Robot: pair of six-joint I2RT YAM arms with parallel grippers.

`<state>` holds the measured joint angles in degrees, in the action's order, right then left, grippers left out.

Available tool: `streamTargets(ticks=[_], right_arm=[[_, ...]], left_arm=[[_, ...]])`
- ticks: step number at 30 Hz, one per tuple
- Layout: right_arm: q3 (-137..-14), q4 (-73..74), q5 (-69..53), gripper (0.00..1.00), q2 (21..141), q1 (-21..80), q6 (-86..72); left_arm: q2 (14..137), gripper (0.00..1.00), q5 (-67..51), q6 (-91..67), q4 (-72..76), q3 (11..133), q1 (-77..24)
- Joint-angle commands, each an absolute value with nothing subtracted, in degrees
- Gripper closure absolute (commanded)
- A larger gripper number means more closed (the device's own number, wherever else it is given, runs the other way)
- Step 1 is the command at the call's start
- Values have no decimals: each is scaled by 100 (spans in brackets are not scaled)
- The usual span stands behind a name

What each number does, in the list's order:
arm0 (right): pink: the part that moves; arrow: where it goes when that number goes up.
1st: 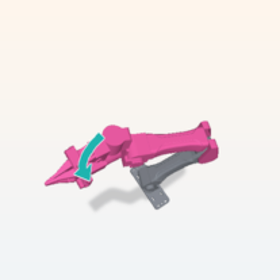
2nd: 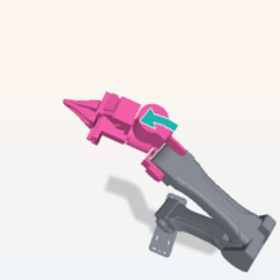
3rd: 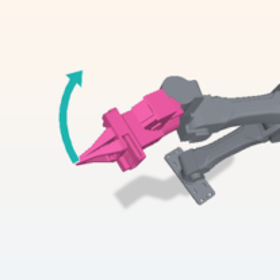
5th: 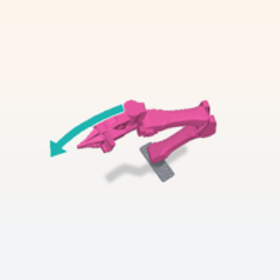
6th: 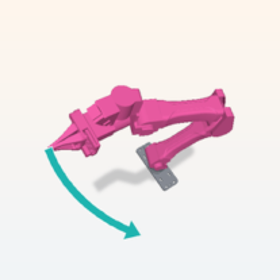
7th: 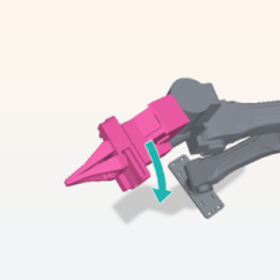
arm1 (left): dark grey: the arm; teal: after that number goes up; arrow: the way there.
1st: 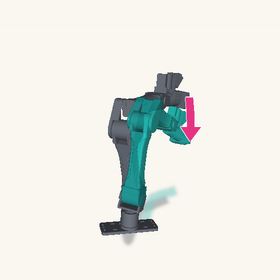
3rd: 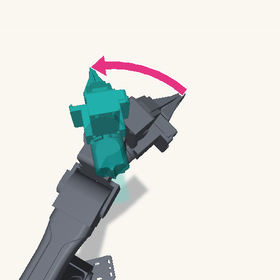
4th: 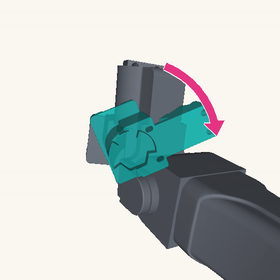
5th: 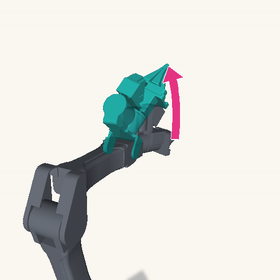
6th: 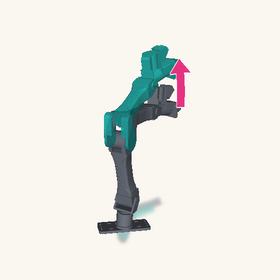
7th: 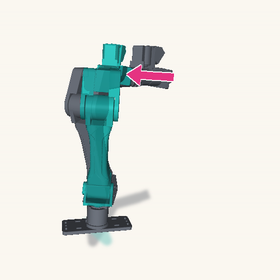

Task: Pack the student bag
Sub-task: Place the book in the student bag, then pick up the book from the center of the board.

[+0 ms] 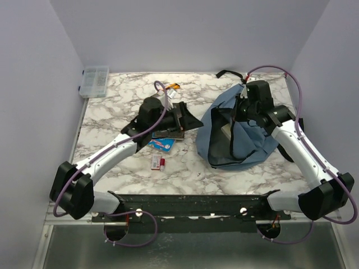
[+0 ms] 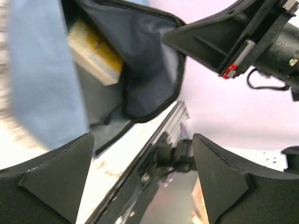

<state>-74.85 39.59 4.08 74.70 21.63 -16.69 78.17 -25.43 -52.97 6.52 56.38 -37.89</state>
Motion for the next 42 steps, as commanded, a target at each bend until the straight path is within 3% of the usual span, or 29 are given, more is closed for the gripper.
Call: streamTargets(ticks=[1, 5, 12, 18, 26, 32, 36, 42], right_arm=[[-7134, 3824, -184, 99, 7505, 2105, -1578], [-6734, 3657, -116, 99, 7536, 2109, -1792], [-6373, 3778, 237, 94, 7646, 2109, -1724], [-6573, 3790, -369, 56, 7631, 2114, -1756], [-6885, 3006, -781, 28, 7718, 2376, -2388], [-7195, 2227, -748, 19, 8121, 2885, -2836], [-7012, 1339, -1747, 18, 8618, 2962, -3595], [-5978, -581, -2219, 21, 9225, 3182, -5349]], left_arm=[[7513, 12, -3864, -3743, -496, 5540, -2736], [7599, 11, -3137, -2940, -1708, 5950, -2236], [7930, 10, -2788, -2594, -2181, 6579, -2024], [7868, 2, -2347, -2129, -2665, 6917, -2021], [6859, 2, -371, -1724, -2440, 6514, -2013], [6286, 2, 115, -2184, -2218, 6163, -1828], [6289, 2, -664, -2067, -2210, 6159, -1706], [6506, 2, -1870, -2155, -2086, 6160, -1618]])
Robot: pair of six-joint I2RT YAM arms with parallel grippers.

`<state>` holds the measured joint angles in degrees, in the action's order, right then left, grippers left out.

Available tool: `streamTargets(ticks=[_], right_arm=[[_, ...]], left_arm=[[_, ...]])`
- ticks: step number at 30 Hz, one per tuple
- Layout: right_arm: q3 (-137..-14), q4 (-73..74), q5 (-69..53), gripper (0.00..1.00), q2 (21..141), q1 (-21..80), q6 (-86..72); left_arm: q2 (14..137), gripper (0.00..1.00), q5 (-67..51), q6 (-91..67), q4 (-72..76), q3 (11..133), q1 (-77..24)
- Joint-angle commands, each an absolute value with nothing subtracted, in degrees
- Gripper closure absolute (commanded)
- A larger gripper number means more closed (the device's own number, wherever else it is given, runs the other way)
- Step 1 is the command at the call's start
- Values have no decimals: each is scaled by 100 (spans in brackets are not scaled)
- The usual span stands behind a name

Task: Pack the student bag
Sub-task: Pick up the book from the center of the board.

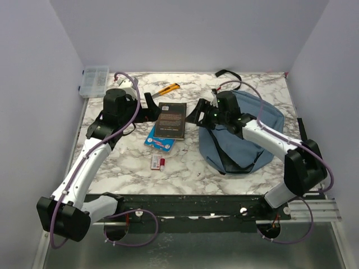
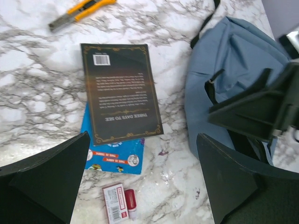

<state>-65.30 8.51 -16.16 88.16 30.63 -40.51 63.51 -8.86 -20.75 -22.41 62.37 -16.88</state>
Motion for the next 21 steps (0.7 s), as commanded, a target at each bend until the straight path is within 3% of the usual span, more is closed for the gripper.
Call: streamTargets(ticks=[1, 21], right_arm=[[-5902, -729, -2235, 21, 9348, 3222, -5469], [-6399, -691, -2003, 28, 11146, 3303, -5537]], left_arm=[[6542, 2, -2004, -2200, -2073, 6160, -1601], [6651, 2, -2880, -2398, -1816, 6043, -1570]])
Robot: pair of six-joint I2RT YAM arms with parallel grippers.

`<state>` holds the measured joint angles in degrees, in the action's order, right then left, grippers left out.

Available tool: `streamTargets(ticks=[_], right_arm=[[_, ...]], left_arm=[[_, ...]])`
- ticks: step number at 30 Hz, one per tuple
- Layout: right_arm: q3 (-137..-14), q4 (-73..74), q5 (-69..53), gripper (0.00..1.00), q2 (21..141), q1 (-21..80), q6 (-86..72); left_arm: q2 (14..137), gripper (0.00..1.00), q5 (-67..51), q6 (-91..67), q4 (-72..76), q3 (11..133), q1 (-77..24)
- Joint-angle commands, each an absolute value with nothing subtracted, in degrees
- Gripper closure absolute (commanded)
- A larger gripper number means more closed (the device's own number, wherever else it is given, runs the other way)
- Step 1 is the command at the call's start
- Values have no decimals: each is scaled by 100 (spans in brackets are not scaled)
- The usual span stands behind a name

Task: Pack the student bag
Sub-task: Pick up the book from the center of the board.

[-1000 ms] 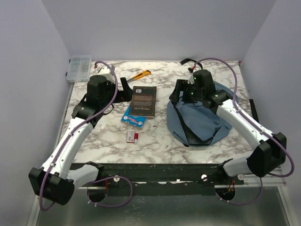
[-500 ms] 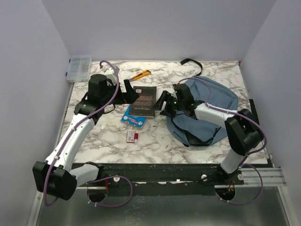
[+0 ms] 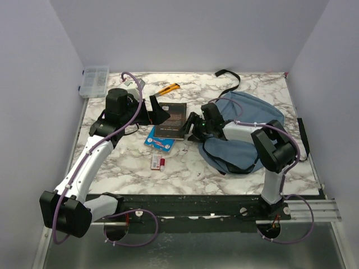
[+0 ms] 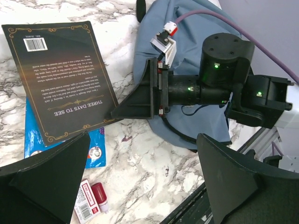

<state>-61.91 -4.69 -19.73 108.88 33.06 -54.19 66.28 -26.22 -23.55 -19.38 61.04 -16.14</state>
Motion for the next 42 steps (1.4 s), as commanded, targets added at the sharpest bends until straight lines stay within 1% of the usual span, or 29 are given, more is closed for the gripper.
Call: streamTargets(ticks=[1, 4, 7, 11, 13, 15, 19, 23, 26, 30, 34, 38, 42], right_arm=[[-6398, -781, -2098, 31, 11219, 3305, -5588], [-6280, -1229, -2334, 35, 11381, 3287, -5818], [-6061, -1748, -2565, 42, 11458, 3254, -6051], [-6021, -1869, -2617, 53, 11487, 3223, -6075], [-6013, -1916, -2720, 64, 11462, 3206, -6083], [-6004, -1898, -2781, 80, 11357, 3199, -6051], [-6046, -1411, -2597, 99, 10864, 3199, -5767], [-6137, -908, -2655, 99, 10492, 3199, -5588], [-6109, -782, -2848, 99, 10186, 3199, -5687], [-6265, -350, -3120, 99, 9748, 3199, -5959], [-6355, 294, -2967, 99, 9172, 3199, -6102], [-6154, 281, -2916, 99, 8457, 3199, -6232], [-6106, 402, -3005, 100, 8060, 3199, -6216]], left_arm=[[6651, 2, -2904, -2404, -1811, 6046, -1565], [6662, 2, -2967, -2408, -1802, 6042, -1565], [6637, 2, -2984, -2400, -1799, 6038, -1564], [6618, 2, -3059, -2375, -1778, 6025, -1563], [6610, 2, -3135, -2360, -1749, 6025, -1562], [6570, 2, -3222, -2324, -1687, 5997, -1560], [6454, 2, -3253, -2260, -1557, 5911, -1564], [6431, 2, -3419, -2231, -1328, 5854, -1629], [6345, 1, -3224, -1931, -1237, 5808, -1896], [5918, 1, -2102, -928, -1003, 5435, -2708], [5224, 2, -1148, 317, -98, 4589, -3466], [5018, 2, -753, 1143, 132, 4304, -3885], [4997, 3, -425, 1639, 218, 4205, -4285]])
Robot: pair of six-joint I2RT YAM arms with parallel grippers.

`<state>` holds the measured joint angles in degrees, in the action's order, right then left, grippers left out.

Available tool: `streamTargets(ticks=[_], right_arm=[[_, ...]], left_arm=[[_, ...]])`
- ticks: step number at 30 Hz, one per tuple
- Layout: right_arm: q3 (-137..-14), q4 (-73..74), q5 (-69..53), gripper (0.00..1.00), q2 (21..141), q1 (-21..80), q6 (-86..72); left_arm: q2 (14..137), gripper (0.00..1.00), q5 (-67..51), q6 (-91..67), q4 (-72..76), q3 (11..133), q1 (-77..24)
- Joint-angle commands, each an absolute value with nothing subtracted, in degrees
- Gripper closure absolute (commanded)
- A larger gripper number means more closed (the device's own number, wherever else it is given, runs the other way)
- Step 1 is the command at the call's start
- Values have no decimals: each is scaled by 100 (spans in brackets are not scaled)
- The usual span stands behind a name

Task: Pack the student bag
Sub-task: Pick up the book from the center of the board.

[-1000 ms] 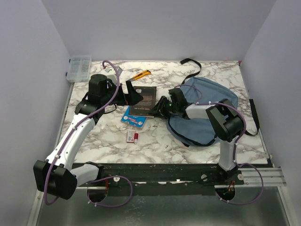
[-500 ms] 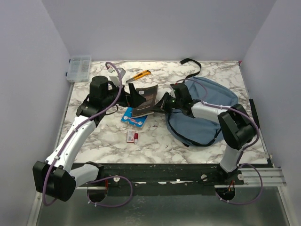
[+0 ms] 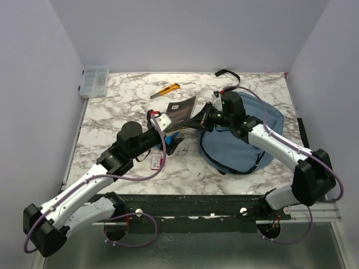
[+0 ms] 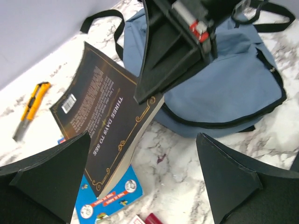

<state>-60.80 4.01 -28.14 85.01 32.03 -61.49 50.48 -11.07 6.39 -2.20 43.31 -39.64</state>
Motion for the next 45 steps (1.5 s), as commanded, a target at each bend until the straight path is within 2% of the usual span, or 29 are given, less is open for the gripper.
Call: streamTargets(ticks=[1, 10, 15, 18, 20, 23, 29, 31, 34, 35, 36, 37, 38, 39, 42, 45], right_arm=[[-6087, 393, -3065, 100, 7995, 3198, -6223], [-5777, 57, -3414, 99, 7594, 3199, -6595], [-5549, -492, -3635, 99, 7492, 3208, -7011], [-5557, -418, -3569, 99, 7397, 3208, -6996], [-5561, -422, -3581, 99, 7332, 3203, -7013], [-5500, -506, -3595, 99, 7201, 3207, -7107], [-5439, -587, -3626, 100, 6976, 3211, -7197], [-5387, -649, -3621, 99, 6922, 3210, -7225], [-5271, -997, -3853, 99, 6912, 3215, -7080], [-5305, -944, -3960, 99, 6936, 3208, -6779], [-5525, -497, -3950, 96, 6971, 3201, -6346], [-5835, 272, -3698, 88, 7031, 3199, -5630], [-6285, 1341, -3121, 76, 7076, 3199, -5006], [-6600, 2188, -2575, 69, 7132, 3199, -4409], [-7079, 3464, -802, 45, 7083, 3199, -3338], [-7048, 4194, 561, 34, 7054, 3199, -2476]], left_arm=[[5006, 3, -354, 1701, 251, 4186, -4363], [5381, 14, 1244, 2272, 389, 4290, -5072], [5877, 15, 2415, 2978, 413, 4297, -5622], [5942, 16, 2369, 3084, 413, 4274, -5742], [5932, 21, 2254, 3050, 399, 4267, -5757], [6023, 39, 2385, 3073, 383, 4287, -5757], [6213, 54, 2524, 2998, 173, 4487, -5757], [6169, 67, 2461, 2930, 69, 4561, -5756], [6152, 97, 2400, 2845, -52, 4654, -5755], [6160, 100, 2484, 2800, -125, 4694, -5751], [6169, 100, 2612, 2750, -153, 4722, -5741], [6166, 100, 2725, 2677, -152, 4737, -5719], [6159, 100, 2806, 2588, -146, 4746, -5669], [6141, 100, 2909, 2427, -141, 4760, -5604], [6124, 100, 3278, 1903, -155, 4893, -5295], [6076, 100, 3609, 1271, -373, 5129, -4895]])
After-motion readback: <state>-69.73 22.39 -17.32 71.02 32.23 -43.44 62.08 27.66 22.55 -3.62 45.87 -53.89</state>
